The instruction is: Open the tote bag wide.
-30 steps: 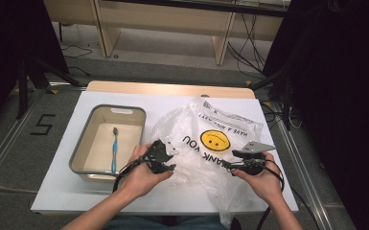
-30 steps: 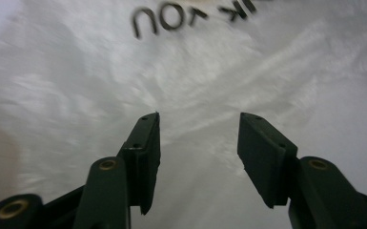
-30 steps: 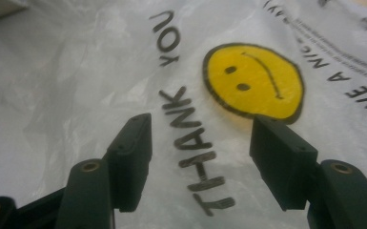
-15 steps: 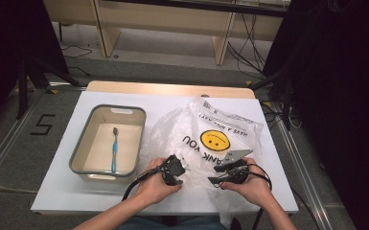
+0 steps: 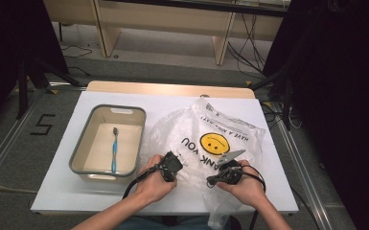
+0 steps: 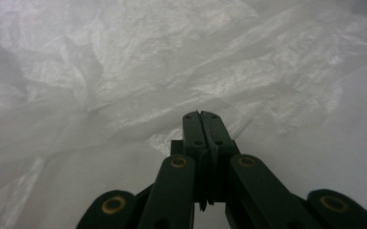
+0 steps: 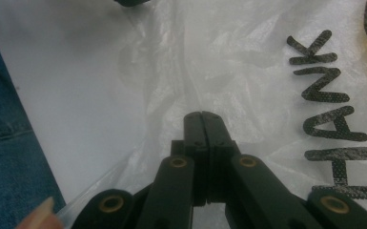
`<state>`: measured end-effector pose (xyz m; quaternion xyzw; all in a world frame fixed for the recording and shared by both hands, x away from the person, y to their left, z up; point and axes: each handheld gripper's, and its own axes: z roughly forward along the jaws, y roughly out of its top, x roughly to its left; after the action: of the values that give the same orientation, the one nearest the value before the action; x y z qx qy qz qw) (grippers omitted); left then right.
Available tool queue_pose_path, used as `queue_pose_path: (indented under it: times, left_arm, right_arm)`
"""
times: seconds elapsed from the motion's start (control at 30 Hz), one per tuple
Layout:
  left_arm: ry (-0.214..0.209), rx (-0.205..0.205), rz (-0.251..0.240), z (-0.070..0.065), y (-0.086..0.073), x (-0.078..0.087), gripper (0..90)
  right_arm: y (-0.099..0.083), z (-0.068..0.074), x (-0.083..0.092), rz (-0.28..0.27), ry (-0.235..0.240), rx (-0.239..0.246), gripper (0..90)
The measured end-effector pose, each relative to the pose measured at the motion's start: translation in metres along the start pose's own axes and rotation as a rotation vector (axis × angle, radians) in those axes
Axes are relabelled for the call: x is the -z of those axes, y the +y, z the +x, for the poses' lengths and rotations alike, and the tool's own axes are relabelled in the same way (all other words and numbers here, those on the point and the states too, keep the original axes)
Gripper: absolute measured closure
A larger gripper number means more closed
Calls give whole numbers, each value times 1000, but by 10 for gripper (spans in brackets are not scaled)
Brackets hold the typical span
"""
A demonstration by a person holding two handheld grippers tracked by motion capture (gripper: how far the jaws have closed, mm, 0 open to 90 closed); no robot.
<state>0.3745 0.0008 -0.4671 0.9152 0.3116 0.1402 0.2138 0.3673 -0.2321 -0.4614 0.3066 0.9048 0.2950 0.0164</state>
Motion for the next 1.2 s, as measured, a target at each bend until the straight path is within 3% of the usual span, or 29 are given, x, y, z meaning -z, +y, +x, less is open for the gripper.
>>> queue_pose_path:
  times: [0.13,0.17,0.2,0.27,0.3,0.33,0.47,0.63,0.7,0.77,0.8,0.83,0.93,1.03,1.07,1.2]
  left_arm:
    - [15,18,-7,7,-2,2,893]
    - [15,18,-7,8,-3,2,892]
    - [15,22,-16,8,-4,2,892]
    - [18,22,-23,9,-5,3,892]
    - [17,19,-21,9,-5,4,892]
    - [16,18,-23,9,-5,4,891]
    - [10,20,-26,8,-7,1,889]
    - [7,11,-10,8,-8,-2,888]
    - [9,11,-13,8,-8,-2,890]
    - [10,3,-10,8,-8,-2,891]
    - [15,3,-14,7,-8,-3,891]
    - [15,3,-14,7,-8,-3,892]
    - [25,-11,-9,6,-8,-3,892]
    - [32,-16,-9,5,-8,-3,892]
    - [34,-18,-8,4,-8,-3,892]
    - [44,-29,-4,3,-7,-3,893]
  right_arm:
    - [3,4,-3,-49,13,13,701]
    - [4,4,-3,-70,7,39,701]
    - [6,5,-3,-92,-3,56,590]
    - [10,5,-1,-129,-29,92,514]
    - [10,5,-1,-129,-29,92,514]
    - [13,6,-1,-155,-49,108,448]
    - [19,5,-7,-158,-58,124,426]
    - [28,8,-23,-79,-46,184,554]
    - [32,8,-28,-19,-53,195,743]
    - [33,8,-29,-15,-59,192,782]
    - [35,9,-28,-30,-54,150,835]
    - [36,7,-27,-34,-54,164,843]
    - [37,8,-24,-61,-57,142,877]
    - [37,4,-17,-109,-84,105,900]
    - [38,1,-12,-143,-98,71,900]
    - [39,-2,-4,-203,-136,36,900]
